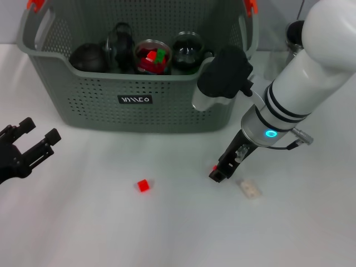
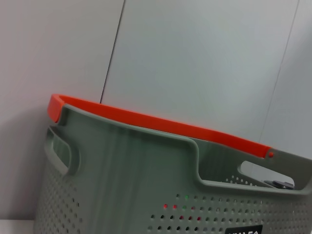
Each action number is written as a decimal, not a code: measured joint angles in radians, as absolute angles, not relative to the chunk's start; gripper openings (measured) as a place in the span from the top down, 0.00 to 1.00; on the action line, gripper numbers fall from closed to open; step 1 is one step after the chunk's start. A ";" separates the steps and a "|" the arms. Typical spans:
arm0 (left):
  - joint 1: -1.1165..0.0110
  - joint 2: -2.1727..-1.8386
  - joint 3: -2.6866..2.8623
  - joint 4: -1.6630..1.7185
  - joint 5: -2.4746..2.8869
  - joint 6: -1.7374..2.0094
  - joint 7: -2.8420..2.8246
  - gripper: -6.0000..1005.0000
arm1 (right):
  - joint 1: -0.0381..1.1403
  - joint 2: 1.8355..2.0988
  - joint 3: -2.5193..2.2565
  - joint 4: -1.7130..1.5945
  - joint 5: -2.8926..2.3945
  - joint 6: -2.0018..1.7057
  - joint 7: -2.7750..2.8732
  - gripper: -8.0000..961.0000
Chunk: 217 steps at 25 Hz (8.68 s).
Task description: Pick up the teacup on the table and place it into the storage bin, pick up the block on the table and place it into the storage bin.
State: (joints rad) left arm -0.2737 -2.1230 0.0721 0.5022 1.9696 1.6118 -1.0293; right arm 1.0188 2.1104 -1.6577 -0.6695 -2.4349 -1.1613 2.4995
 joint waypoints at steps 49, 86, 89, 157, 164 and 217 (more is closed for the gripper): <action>-0.275 -2.123 0.070 0.500 1.970 1.579 -1.029 0.25 | 0.828 2.056 -0.952 -1.134 -2.133 -1.799 2.297 0.78; -0.287 -2.125 0.071 0.488 1.966 1.588 -1.031 0.25 | 1.322 2.097 -1.288 -0.557 -2.387 -0.682 2.465 0.65; -0.287 -2.125 0.070 0.488 1.963 1.588 -1.031 0.25 | 1.286 2.096 -1.285 -0.628 -2.387 -0.733 2.461 0.54; -0.295 -2.123 0.078 0.485 1.971 1.574 -1.031 0.25 | 0.814 2.102 -1.637 -0.993 -2.640 -1.419 2.923 0.42; -0.295 -2.123 0.080 0.485 1.971 1.574 -1.031 0.25 | 0.807 2.104 -1.637 -1.012 -2.647 -1.412 2.924 0.42; -0.291 -2.123 0.075 0.476 1.971 1.567 -1.031 0.25 | 0.654 2.100 -1.497 -1.492 -2.296 -1.496 2.662 0.78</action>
